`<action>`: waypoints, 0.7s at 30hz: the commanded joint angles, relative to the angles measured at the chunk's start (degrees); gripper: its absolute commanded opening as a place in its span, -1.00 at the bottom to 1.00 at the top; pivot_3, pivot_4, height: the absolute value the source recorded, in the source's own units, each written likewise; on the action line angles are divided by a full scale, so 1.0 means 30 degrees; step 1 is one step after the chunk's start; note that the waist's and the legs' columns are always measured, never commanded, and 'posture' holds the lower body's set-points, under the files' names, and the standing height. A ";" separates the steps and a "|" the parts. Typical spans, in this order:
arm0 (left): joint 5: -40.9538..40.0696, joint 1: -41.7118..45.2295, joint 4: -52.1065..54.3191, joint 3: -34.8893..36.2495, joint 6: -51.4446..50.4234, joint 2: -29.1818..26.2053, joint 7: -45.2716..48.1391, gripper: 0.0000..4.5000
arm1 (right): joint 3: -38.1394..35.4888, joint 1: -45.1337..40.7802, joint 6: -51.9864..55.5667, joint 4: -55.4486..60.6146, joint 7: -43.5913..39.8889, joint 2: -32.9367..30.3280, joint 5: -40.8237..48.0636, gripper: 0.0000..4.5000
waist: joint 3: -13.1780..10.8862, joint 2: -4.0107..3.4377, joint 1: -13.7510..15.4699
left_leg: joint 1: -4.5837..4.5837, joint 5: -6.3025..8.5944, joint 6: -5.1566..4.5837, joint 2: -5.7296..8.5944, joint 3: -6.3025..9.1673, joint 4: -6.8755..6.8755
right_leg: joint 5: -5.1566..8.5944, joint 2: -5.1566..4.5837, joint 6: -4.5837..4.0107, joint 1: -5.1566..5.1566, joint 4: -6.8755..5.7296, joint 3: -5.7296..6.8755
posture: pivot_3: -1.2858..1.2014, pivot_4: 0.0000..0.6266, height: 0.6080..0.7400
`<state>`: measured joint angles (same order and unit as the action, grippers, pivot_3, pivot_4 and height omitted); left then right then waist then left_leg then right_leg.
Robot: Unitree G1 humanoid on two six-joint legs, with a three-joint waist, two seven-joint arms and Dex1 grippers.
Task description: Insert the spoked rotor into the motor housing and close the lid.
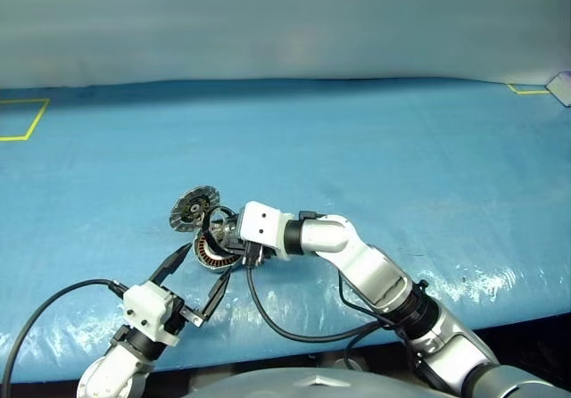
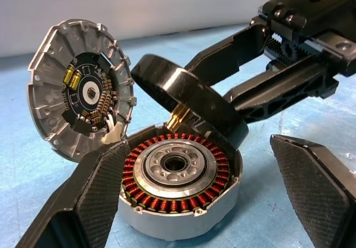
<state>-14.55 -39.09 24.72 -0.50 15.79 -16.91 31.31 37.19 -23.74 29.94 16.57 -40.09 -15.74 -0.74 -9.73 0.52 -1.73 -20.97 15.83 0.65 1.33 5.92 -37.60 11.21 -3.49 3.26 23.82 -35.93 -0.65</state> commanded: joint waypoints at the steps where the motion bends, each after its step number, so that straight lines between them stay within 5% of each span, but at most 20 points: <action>1: -0.0024 -0.0372 -0.0028 -0.0037 0.0649 -0.0047 0.0124 1.00 | 0.0140 0.0045 -0.0480 0.0270 -0.0321 0.0012 -0.0099 -0.18 | 0.0000 -0.0001 -0.0008 | 0.0004 0.0000 0.0000 0.0000 0.0000 0.0000 | 0.0000 0.0000 -0.0001 -0.0002 0.0000 0.0000 | 0.03 -0.52 1.00; 21: -0.0061 -0.0163 -0.1037 -0.0169 0.1299 -0.0102 0.0539 1.00 | 0.1770 -0.0719 0.0631 0.0561 -0.0530 0.0006 -0.2515 -0.18 | 0.0009 -0.0006 -0.0120 | 0.0029 0.0000 0.0000 -0.0007 -0.0001 0.0000 | 0.0003 0.0003 -0.0002 -0.0010 -0.0018 0.0001 | 0.03 -0.52 1.00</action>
<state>-14.62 -39.54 21.77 -0.90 18.03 -17.11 32.58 41.27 -25.76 30.72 17.64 -41.34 -15.77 -7.31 -9.71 0.50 -2.09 -20.87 15.83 0.65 1.31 5.93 -37.59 11.22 -3.49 3.25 23.79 -35.99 -0.64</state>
